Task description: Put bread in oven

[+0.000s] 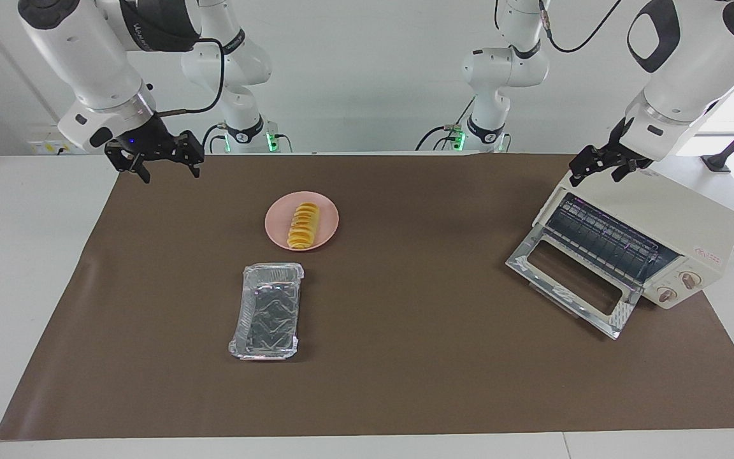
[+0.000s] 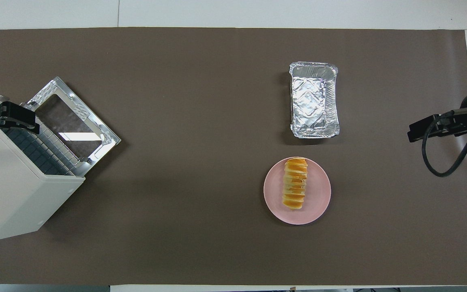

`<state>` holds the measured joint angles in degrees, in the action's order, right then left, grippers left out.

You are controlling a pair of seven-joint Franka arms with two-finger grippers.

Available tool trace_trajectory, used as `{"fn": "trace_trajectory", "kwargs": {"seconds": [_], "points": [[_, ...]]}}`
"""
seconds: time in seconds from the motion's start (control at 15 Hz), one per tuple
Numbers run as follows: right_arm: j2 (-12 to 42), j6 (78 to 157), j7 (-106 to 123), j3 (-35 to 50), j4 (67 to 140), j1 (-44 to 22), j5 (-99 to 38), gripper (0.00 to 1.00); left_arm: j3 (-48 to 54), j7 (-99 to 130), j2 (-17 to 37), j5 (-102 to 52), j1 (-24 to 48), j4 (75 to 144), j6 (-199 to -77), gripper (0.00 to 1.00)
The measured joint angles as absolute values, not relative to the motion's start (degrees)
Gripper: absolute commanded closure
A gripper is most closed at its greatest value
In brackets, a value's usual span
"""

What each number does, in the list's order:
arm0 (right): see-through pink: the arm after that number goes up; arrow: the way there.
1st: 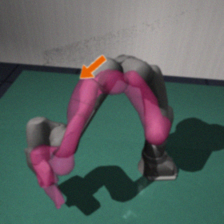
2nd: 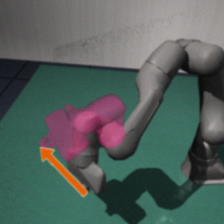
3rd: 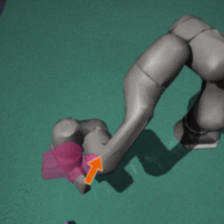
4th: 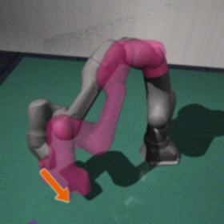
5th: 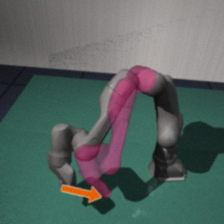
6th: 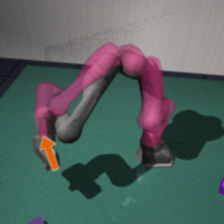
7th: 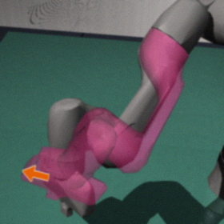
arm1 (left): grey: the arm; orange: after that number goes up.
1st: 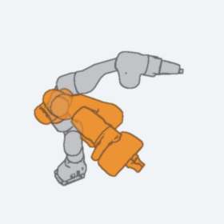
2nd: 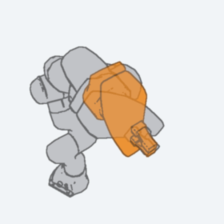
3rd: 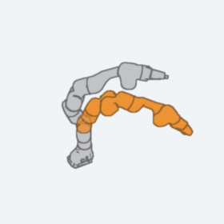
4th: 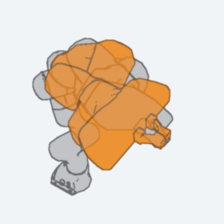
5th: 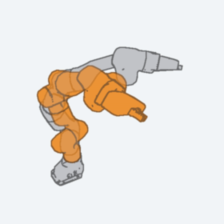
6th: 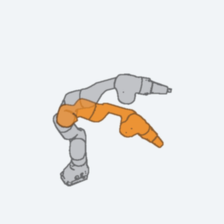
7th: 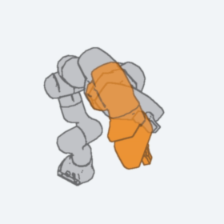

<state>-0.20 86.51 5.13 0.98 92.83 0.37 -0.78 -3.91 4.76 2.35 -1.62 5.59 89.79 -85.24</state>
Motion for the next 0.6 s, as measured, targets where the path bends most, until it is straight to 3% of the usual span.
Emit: {"fn": "trace_trajectory", "kwargs": {"seconds": [0.6], "points": [[-0.2,86.47,5.13,1.06,93.47,0.37,-0.86,0.0,-3.91,4.76,2.35,-1.62,5.59,89.79,-85.24,0.0]]}}
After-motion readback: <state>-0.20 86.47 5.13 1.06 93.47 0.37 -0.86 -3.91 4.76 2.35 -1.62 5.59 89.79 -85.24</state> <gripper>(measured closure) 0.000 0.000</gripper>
